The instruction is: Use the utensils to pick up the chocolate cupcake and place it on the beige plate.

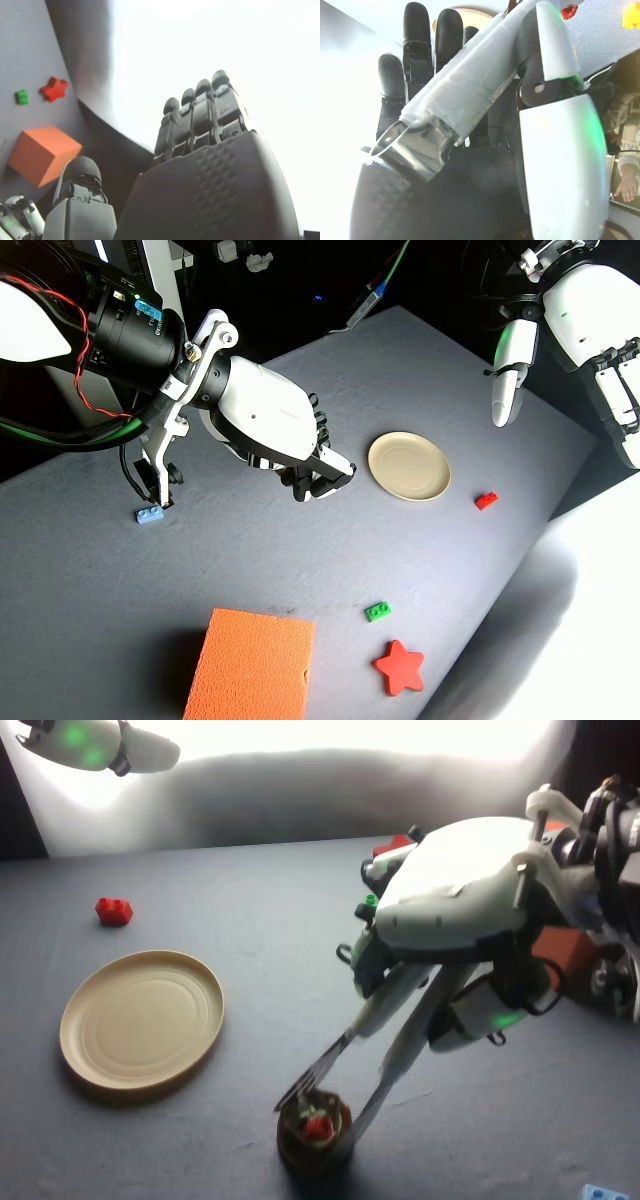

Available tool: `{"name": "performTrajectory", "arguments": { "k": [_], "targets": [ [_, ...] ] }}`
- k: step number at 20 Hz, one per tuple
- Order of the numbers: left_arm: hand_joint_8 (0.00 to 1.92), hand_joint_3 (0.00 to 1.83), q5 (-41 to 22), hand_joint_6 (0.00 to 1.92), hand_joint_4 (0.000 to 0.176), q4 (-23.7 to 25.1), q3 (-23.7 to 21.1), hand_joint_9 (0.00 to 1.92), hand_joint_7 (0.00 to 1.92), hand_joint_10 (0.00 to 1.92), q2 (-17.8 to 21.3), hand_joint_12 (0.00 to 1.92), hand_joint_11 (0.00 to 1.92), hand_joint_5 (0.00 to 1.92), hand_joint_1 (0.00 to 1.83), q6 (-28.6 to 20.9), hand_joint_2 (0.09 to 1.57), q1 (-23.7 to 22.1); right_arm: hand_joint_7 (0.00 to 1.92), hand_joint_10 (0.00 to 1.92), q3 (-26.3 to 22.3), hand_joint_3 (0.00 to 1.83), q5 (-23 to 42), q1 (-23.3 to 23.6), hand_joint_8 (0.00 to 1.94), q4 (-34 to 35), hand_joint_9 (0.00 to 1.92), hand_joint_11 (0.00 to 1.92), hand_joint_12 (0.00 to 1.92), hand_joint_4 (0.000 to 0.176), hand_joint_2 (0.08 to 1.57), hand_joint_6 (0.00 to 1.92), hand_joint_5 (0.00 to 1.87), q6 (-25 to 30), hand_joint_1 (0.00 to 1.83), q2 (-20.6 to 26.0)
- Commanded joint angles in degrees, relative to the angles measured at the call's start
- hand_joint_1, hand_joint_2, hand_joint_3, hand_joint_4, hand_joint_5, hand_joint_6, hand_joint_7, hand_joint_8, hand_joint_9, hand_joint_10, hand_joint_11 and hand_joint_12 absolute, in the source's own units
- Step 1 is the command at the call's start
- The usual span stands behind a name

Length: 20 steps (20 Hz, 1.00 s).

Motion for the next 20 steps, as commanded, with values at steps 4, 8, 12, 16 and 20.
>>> {"name": "performTrajectory", "arguments": {
  "k": [4,8,12,16,20],
  "targets": [
    [0.00,0.00,-0.11,0.00,0.000,0.91,0.33,0.00,0.00,0.00,0.47,0.00,0.00,0.03,0.00,0.03,1.11,-0.70,0.97,1.36,1.42,0.00,7.35,2.45,1.07,-0.38,0.87,0.64,1.47,0.000,1.14,1.02,0.84,0.08,1.37,-0.57],
    [0.00,0.00,-0.15,0.00,0.000,0.89,0.36,0.00,0.00,0.00,0.46,0.00,0.00,0.03,0.00,0.03,1.11,-0.70,0.93,1.31,4.11,0.00,7.68,4.47,1.17,-0.41,0.80,0.55,1.36,0.000,1.17,1.13,0.79,1.78,1.33,-2.72],
    [0.00,0.00,-0.07,0.01,0.000,0.97,0.43,0.00,0.00,0.00,0.26,0.00,0.00,0.05,0.00,0.03,1.11,-0.70,0.91,1.41,8.51,0.00,7.95,6.01,1.18,-0.54,0.76,0.49,1.41,0.000,1.18,1.16,0.75,5.09,1.36,-6.84],
    [0.00,0.00,-0.11,0.00,0.000,0.98,0.41,0.00,0.00,0.00,0.17,0.00,0.00,0.03,0.00,0.03,1.11,-0.70,0.91,1.40,13.80,0.00,9.13,6.33,1.17,-0.57,0.77,0.49,1.40,0.000,1.18,1.16,0.76,5.03,1.36,-11.67],
    [0.00,0.00,-0.09,0.01,0.000,1.22,0.26,0.00,0.01,0.00,-1.23,0.00,0.00,0.06,0.00,0.03,1.11,-1.09,0.94,0.97,15.79,0.00,11.59,6.58,1.16,-0.44,0.81,0.49,1.39,0.000,1.17,1.14,0.82,3.65,1.21,-13.33]
  ]
}}
